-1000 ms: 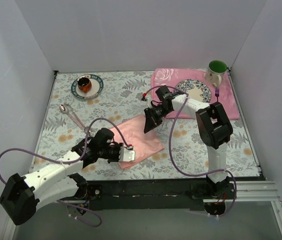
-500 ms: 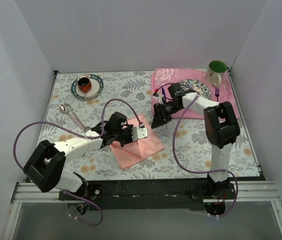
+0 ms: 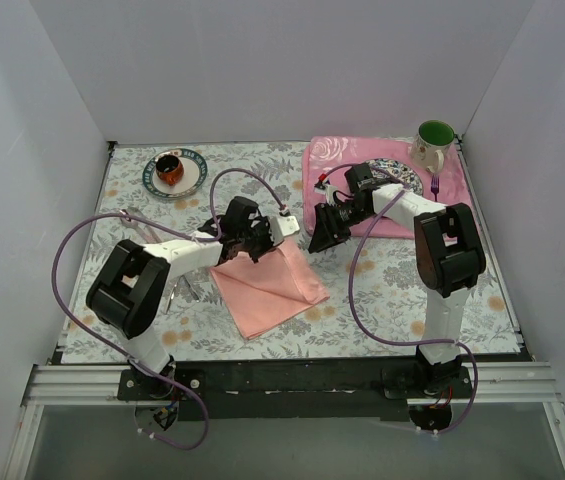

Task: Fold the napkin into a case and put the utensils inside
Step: Fold the top corner of the square-folded napkin into the folded napkin.

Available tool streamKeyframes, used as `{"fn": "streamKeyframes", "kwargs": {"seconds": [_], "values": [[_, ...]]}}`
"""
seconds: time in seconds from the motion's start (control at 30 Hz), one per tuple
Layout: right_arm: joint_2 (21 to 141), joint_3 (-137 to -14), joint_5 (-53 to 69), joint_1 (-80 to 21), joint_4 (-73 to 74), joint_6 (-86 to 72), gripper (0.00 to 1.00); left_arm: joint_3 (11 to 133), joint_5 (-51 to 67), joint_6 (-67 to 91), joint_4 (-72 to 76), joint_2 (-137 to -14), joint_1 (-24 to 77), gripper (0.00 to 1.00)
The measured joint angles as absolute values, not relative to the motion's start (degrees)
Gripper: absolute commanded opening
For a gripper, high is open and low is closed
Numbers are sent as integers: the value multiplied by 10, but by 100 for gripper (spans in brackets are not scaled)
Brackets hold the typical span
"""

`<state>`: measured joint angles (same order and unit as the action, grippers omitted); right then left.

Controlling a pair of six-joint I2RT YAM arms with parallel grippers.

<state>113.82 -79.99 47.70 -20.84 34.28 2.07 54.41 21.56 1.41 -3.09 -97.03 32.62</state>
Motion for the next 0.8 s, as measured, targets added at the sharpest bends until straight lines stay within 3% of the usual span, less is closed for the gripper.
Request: {"fn": "streamKeyframes", "kwargs": {"seconds": [0.8], "values": [[1138, -800, 486, -207, 343, 17, 48, 564, 165, 80, 18, -1011, 307, 0]]}}
